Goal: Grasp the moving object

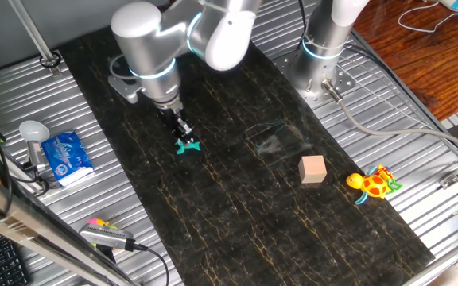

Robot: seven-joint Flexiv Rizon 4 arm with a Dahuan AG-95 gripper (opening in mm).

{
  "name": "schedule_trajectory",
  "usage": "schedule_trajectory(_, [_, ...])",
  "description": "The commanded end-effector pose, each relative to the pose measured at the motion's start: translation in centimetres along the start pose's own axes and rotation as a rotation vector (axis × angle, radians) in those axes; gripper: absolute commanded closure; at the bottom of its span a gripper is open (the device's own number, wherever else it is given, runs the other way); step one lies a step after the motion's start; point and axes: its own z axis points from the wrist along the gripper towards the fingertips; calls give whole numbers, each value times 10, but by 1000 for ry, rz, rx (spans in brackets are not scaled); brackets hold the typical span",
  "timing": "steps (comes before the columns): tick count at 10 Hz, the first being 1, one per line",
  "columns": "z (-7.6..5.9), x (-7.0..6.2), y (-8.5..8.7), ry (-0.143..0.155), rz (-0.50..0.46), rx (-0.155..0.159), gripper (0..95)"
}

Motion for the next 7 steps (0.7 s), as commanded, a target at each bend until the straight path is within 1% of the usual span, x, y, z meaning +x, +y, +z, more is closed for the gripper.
schedule_trajectory(1, [-8, 3, -2, 12, -1, -3, 950])
schedule_trajectory(3, [-19, 5, -6, 33, -6, -8, 950])
schedule_trajectory(5, [-33, 7, -10, 56, -13, -14, 950])
schedule_trajectory(6, [-41, 10, -11, 69, -22, -12, 950])
schedule_trajectory(7, [-44, 11, -10, 75, -23, -10, 950])
